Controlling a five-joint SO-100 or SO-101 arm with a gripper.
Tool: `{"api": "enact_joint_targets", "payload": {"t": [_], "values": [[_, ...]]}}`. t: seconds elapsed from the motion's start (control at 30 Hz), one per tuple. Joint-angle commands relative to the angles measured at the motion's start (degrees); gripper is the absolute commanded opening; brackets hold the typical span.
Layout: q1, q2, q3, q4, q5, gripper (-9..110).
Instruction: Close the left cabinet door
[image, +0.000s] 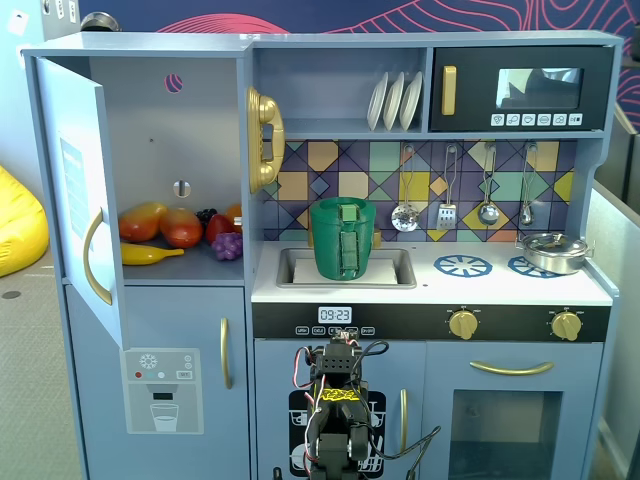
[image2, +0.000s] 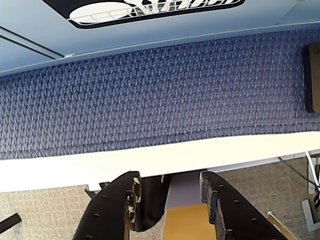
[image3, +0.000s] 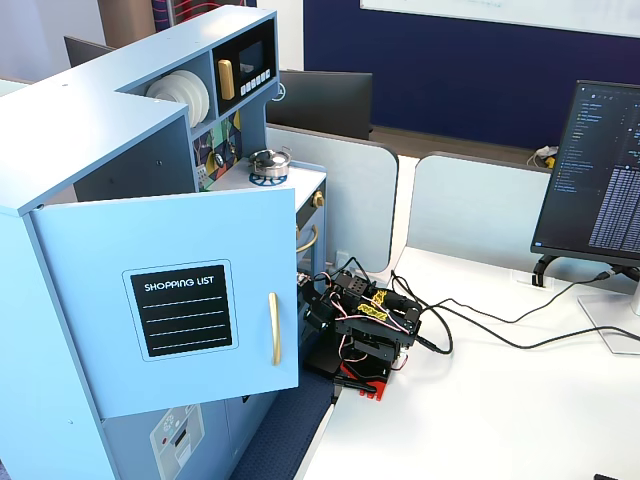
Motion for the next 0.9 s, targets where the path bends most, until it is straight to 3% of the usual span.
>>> {"api": "enact_joint_targets", "payload": {"t": [0.0, 0.37, 0.47, 0.73, 0.87], "values": [[2.11, -0.09, -0.35, 10.55, 2.20, 0], [-0.18, -0.09, -0.35, 10.55, -0.18, 0], [-4.92, -0.26, -0.53, 8.44, -5.19, 0], [-47.29, -0.62, -9.67, -16.61, -7.29, 0], [-70.14, -4.75, -11.07, -40.17, -13.45, 0]]}}
